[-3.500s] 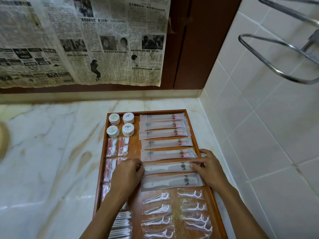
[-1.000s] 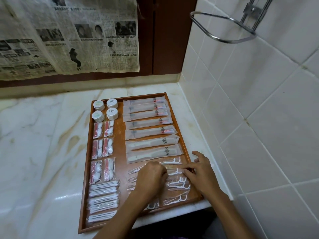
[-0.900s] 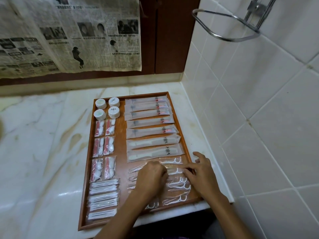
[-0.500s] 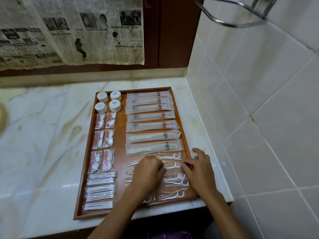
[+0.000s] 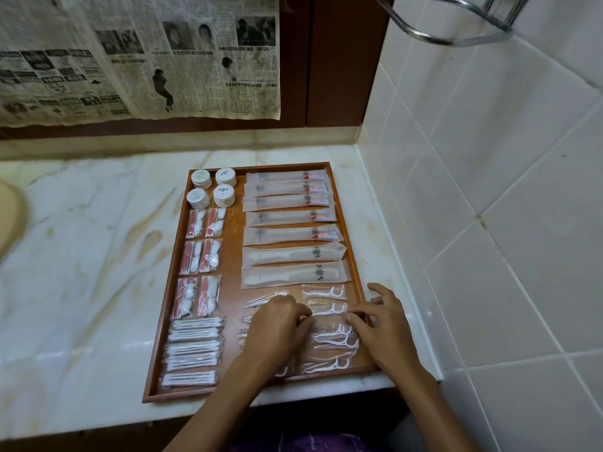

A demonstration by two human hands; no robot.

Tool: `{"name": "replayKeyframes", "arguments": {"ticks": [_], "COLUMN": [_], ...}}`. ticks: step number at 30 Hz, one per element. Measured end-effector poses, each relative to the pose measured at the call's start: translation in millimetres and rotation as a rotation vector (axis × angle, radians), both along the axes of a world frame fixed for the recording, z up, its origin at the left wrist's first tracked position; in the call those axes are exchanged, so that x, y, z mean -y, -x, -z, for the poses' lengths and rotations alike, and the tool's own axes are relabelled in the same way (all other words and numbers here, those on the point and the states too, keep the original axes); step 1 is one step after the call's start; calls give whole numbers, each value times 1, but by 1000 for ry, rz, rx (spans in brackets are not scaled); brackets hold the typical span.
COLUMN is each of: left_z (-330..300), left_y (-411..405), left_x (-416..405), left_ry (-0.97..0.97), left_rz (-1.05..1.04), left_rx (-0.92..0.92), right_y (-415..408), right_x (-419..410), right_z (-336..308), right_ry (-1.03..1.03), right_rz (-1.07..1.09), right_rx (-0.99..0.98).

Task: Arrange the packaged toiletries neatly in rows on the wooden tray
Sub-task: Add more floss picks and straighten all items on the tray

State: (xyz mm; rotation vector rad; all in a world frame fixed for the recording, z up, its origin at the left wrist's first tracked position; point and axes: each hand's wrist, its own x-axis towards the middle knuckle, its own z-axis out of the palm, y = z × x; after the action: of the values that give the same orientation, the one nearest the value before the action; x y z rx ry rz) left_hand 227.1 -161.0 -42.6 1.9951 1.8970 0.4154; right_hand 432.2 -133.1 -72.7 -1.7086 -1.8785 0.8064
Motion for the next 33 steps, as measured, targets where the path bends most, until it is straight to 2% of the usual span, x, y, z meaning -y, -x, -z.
{"name": "replayKeyframes", "arguments": {"ticks": [6,10,18,24,33], "left_z": [3,5,6,2,0], "left_y": [-4,-4,-2,-7,-18], "left_x": [11,13,8,14,25], "left_ry": [25,8,5,-19,77], "left_rz": [48,32,-2,21,121], "left_rx": [-63,-49,-47,-30,-82], "right_y": [-7,-3,3,-3,-14], "right_x": [8,6,4,9,23], "right_z": [-3,-5,-2,-6,-9], "right_ry": [39,19,-13,-15,18], "right_rz": [-112,-106,-95,-56,-163], "right_rx": [129,171,168,86,198]}}
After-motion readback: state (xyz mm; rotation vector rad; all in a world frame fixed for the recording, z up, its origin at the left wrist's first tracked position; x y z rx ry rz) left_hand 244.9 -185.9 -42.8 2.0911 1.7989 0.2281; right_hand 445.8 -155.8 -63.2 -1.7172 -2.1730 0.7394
